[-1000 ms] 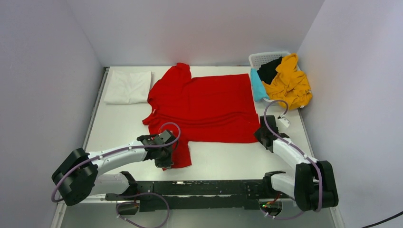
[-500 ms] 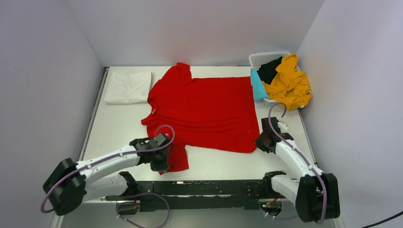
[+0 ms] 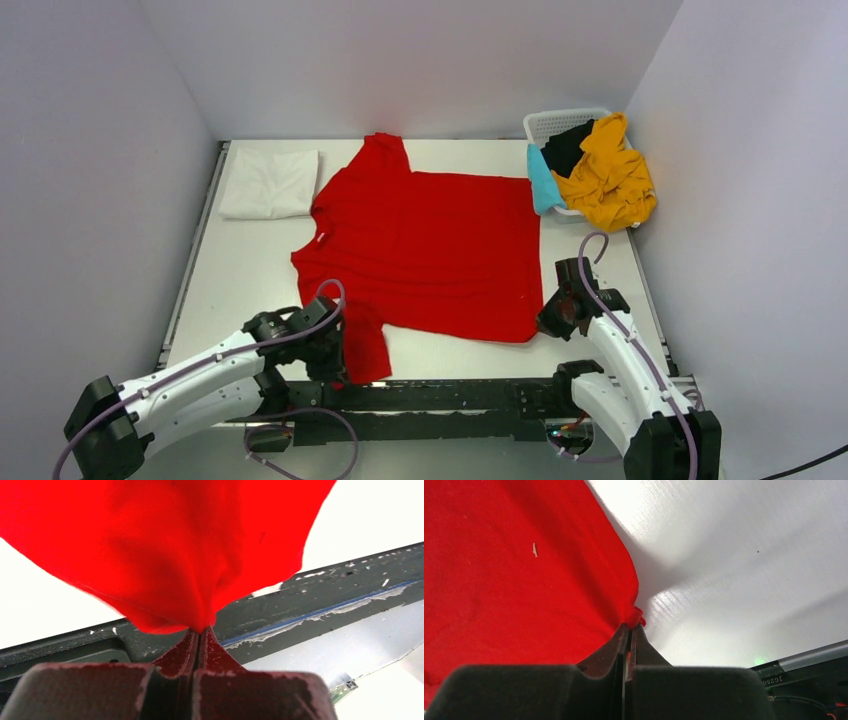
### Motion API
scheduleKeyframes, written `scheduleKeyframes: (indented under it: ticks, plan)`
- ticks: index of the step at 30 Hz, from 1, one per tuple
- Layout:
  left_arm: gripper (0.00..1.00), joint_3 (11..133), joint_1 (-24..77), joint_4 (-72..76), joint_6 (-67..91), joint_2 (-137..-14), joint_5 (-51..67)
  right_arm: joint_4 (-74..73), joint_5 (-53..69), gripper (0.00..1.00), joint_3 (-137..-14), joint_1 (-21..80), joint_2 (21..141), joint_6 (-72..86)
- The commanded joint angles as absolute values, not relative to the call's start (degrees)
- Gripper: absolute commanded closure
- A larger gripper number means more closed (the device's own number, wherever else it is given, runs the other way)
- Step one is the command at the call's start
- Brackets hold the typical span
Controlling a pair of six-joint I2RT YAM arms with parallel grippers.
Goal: Fold and stack the t-shirts
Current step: Fold the flattened tshirt in 1/3 of the way
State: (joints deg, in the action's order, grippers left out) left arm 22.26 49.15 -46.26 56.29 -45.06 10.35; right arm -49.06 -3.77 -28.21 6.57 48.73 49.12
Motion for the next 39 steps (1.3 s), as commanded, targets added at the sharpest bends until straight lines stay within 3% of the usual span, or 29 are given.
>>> scheduleKeyframes:
  ticks: [1, 7, 18, 28, 39]
  plan:
    - [1.0, 28.51, 49.14, -43.58, 52.71, -46.84, 9.65, -46.85, -1.09, 1.0, -29.71, 6.77, 48.61, 49.19]
    - [1.0, 34.51, 44.45, -37.55, 46.32, -48.84, 10.56, -42.36, -1.08, 1.0, -33.17, 6.72, 52.28, 46.87]
    - [1.0, 41.24, 27.14, -27.31, 39.38, -49.0, 7.58, -35.28, -2.23, 1.0, -40.79, 6.72, 59.42, 44.79]
    - [1.0, 46.33, 18.28, -16.33, 34.54, -56.6, 5.36, -32.52, -7.56, 1.0, -47.36, 6.61, 66.58, 43.33]
    - [1.0, 55.78, 10.8, -4.3, 21.06, -75.13, 19.14, -28.23, -8.41, 1.0, -53.83, 5.99, 76.94, 40.61]
